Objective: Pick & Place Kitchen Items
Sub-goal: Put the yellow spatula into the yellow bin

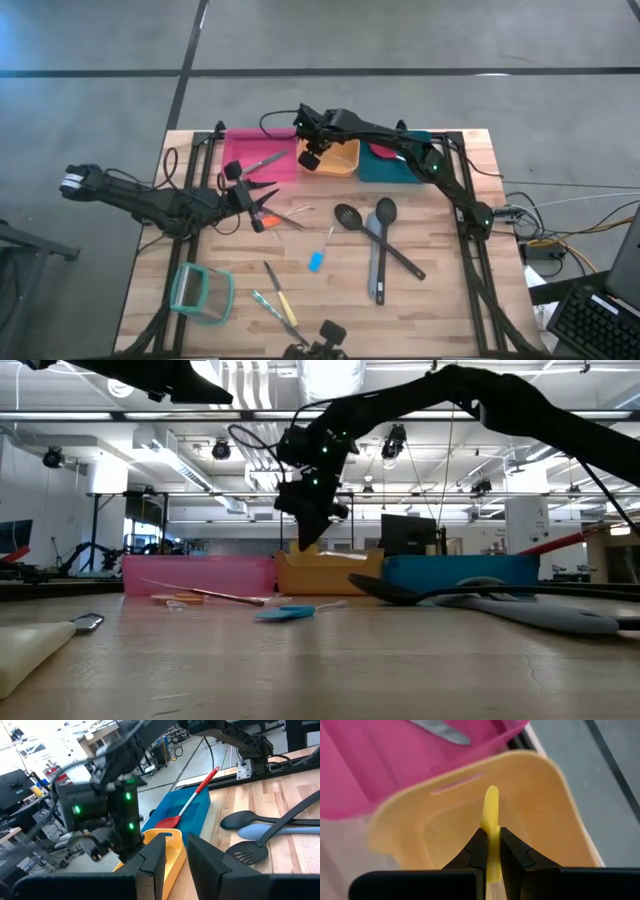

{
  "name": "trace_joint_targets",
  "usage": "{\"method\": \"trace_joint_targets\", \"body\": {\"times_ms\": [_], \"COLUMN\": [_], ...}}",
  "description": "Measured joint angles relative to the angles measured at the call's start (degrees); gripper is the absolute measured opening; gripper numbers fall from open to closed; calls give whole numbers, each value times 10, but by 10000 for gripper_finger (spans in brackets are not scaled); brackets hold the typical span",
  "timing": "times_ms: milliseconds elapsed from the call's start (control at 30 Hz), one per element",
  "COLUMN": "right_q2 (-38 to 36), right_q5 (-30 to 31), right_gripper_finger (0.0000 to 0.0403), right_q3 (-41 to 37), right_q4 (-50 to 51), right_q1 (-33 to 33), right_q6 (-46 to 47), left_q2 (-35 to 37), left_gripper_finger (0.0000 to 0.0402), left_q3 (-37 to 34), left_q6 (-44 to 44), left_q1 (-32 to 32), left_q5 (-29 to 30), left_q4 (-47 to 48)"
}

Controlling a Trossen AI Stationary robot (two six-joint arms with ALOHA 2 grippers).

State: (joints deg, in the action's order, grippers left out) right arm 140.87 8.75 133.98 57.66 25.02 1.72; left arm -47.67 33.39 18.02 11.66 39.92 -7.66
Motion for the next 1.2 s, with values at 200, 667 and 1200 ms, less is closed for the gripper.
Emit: {"method": "trace_joint_targets", "body": {"times_ms": [200,667,1200], "right_q2": [21,38,37], "right_q5": [0,-44,-43], "right_gripper_finger": [18,18,85], "right_q3": [-3,-3,-4], "right_q4": [1,4,-9], "right_q1": [3,9,9], "right_q6": [-4,21,23], "left_q2": [0,0,0], "left_gripper_finger": [83,83,83], "left_q3": [0,0,0], "left_q6": [0,0,0], "left_q1": [0,0,0], "left_q5": [0,0,0], "left_q4": [0,0,0]}}
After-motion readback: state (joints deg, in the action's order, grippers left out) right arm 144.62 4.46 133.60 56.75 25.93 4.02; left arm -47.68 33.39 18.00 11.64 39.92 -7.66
